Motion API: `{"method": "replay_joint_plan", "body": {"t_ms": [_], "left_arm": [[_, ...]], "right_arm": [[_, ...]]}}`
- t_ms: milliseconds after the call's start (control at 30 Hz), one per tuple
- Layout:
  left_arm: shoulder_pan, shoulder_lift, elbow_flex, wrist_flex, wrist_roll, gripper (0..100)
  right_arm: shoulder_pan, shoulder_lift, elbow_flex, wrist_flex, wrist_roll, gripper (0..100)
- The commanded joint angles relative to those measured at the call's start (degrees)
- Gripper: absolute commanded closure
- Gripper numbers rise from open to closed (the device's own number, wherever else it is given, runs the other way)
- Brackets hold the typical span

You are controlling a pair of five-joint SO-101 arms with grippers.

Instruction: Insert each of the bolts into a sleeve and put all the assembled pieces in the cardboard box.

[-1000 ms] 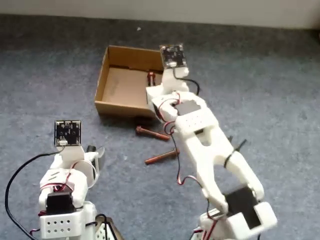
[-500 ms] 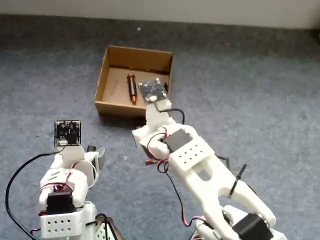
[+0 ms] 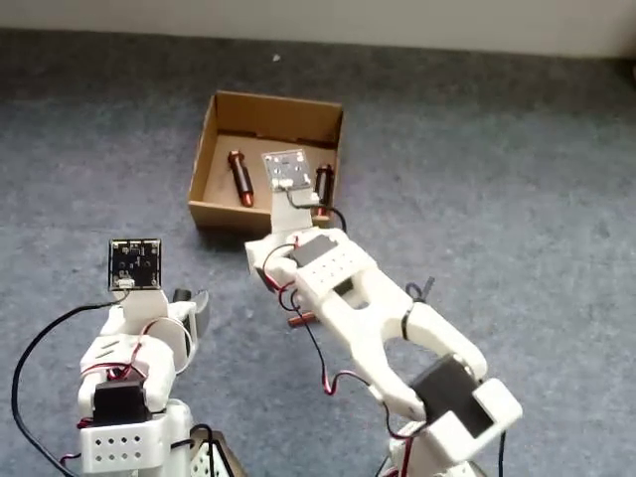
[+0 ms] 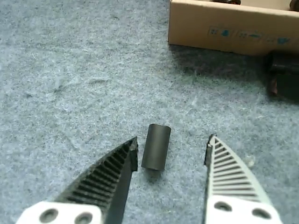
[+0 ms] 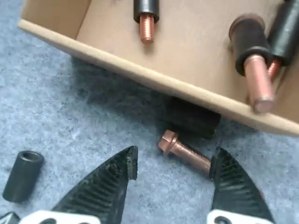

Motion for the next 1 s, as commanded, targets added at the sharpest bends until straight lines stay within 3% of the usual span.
{"method": "replay_joint_plan", "body": {"t_ms": [0, 267, 367, 467, 500, 967], "left_arm": [[-0.6, -0.3, -0.3, -1.1, -0.4, 75], [-0.6, -0.3, -0.3, -1.1, -0.4, 75], [-0.6, -0.3, -0.3, -1.1, -0.4, 75], [-0.6, -0.3, -0.3, -1.0, -0.4, 75], [-0.6, -0.3, -0.3, -1.0, -0.4, 75], [-0.6, -0.3, -0.2, -1.0, -0.4, 75]], "right_arm": [[1.4, 4.4, -7.5, -1.0, -0.5, 76.4], [2.7, 14.4, -12.2, -4.4, -0.4, 77.1], [2.7, 14.6, -12.2, -4.4, 1.4, 85.4], [2.7, 12.4, -11.5, -4.4, 8.5, 99.8], [2.9, 11.3, -10.0, -4.4, 9.1, 99.3], [3.9, -32.0, 21.8, -4.4, 9.3, 99.4]]}}
